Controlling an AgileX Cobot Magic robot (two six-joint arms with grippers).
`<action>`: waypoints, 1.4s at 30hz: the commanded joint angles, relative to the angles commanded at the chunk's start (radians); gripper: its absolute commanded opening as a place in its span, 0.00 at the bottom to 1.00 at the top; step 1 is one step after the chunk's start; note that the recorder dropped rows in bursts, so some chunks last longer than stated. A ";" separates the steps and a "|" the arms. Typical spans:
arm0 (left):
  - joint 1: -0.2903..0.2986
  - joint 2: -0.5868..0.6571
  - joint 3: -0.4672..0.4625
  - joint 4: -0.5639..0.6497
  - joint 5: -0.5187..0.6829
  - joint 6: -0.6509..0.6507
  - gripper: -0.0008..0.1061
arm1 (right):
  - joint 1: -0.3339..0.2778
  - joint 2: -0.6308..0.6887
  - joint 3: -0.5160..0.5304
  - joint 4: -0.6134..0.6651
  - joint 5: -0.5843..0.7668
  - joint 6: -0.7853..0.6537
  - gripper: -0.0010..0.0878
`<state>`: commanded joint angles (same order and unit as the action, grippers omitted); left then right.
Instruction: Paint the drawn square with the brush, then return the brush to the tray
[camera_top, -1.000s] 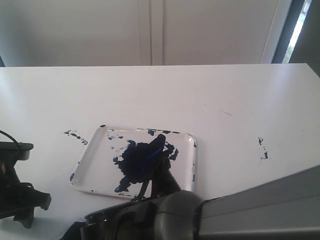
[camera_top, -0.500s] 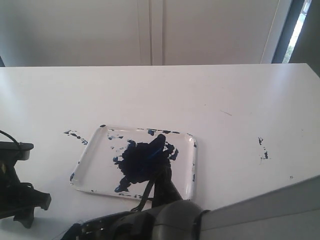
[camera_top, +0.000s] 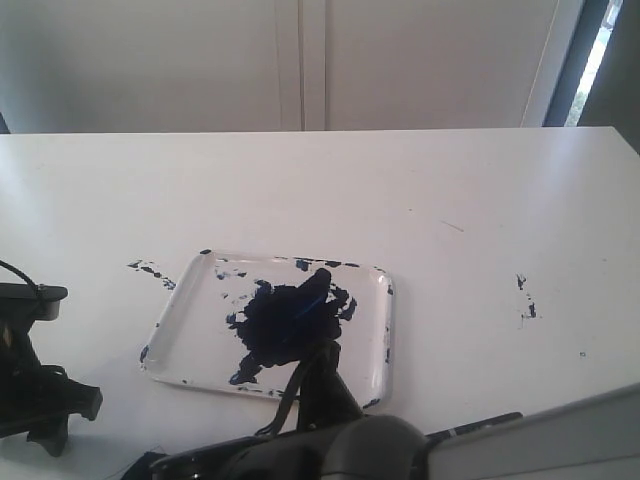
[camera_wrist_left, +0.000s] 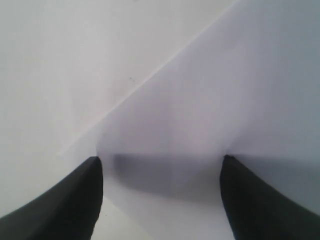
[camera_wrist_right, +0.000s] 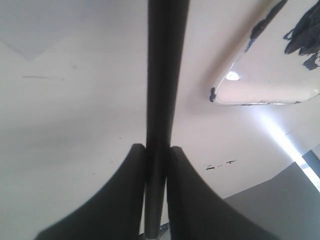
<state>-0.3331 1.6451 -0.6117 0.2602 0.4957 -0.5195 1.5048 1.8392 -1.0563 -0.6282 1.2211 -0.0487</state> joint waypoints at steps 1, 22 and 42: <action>0.000 0.000 0.000 0.000 -0.002 0.000 0.66 | 0.000 -0.004 0.000 0.000 0.000 0.000 0.01; 0.000 0.000 0.000 0.000 -0.004 0.000 0.66 | 0.000 -0.101 0.000 -0.009 -0.054 0.010 0.01; 0.000 -0.096 0.000 0.000 -0.239 -0.004 0.45 | -0.145 -0.050 0.000 -0.103 -0.117 0.323 0.01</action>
<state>-0.3331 1.5492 -0.6117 0.2602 0.2572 -0.5236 1.3593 1.7894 -1.0563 -0.7311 1.1044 0.2741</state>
